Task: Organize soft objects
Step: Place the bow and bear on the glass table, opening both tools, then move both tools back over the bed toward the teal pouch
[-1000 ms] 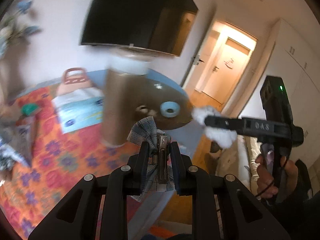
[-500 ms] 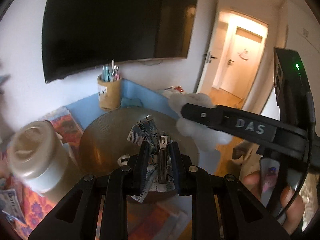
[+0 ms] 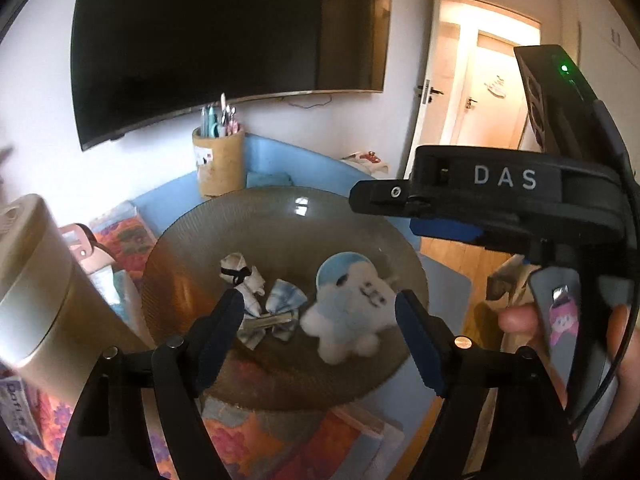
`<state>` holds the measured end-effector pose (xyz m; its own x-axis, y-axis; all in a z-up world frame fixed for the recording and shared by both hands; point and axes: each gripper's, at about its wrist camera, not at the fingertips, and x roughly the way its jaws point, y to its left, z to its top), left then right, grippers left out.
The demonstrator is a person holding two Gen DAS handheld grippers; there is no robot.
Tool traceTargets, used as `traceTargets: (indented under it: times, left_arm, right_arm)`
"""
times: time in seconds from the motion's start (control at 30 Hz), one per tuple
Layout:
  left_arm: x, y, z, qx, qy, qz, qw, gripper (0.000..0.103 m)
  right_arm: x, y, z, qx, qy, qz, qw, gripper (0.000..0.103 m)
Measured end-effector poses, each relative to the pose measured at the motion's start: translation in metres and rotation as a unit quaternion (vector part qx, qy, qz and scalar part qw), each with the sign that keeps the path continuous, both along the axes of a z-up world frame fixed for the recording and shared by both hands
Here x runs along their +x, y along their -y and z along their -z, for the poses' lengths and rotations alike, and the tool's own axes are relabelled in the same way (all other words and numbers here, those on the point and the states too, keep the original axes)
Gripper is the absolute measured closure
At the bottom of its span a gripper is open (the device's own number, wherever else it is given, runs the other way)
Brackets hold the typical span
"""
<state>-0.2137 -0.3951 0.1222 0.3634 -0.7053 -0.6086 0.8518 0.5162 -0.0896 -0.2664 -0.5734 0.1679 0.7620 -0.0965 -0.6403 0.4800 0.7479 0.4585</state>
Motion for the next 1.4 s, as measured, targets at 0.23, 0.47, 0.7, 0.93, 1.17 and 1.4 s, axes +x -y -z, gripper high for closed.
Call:
traceTargets:
  times: [0.23, 0.47, 0.7, 0.93, 1.17, 1.4]
  left_arm:
    - [-0.038, -0.036, -0.010, -0.010, 0.021, 0.040, 0.9990, 0.027]
    - [-0.067, -0.130, -0.026, -0.040, 0.014, 0.052, 0.9978, 0.026]
    - [-0.034, -0.241, -0.020, -0.024, 0.019, -0.073, 0.9968, 0.022]
    - [0.031, -0.359, -0.003, -0.031, -0.005, -0.232, 0.9722, 0.022]
    - [0.104, -0.433, 0.035, 0.043, -0.043, -0.353, 0.9334, 0.022]
    - [0.178, -0.439, 0.089, 0.087, -0.103, -0.348, 0.9278, 0.022]
  right_arm:
    - [-0.044, -0.020, -0.010, -0.012, 0.026, -0.002, 1.000, 0.035]
    - [-0.074, -0.075, -0.016, -0.073, -0.001, -0.065, 0.995, 0.023]
    - [-0.054, -0.193, -0.019, -0.162, -0.030, -0.234, 0.958, 0.023]
    - [0.012, -0.302, 0.001, -0.158, -0.024, -0.339, 0.927, 0.023]
    - [0.104, -0.365, 0.041, -0.148, -0.049, -0.349, 0.924, 0.023]
    - [0.172, -0.397, 0.082, -0.168, -0.048, -0.361, 0.916, 0.023]
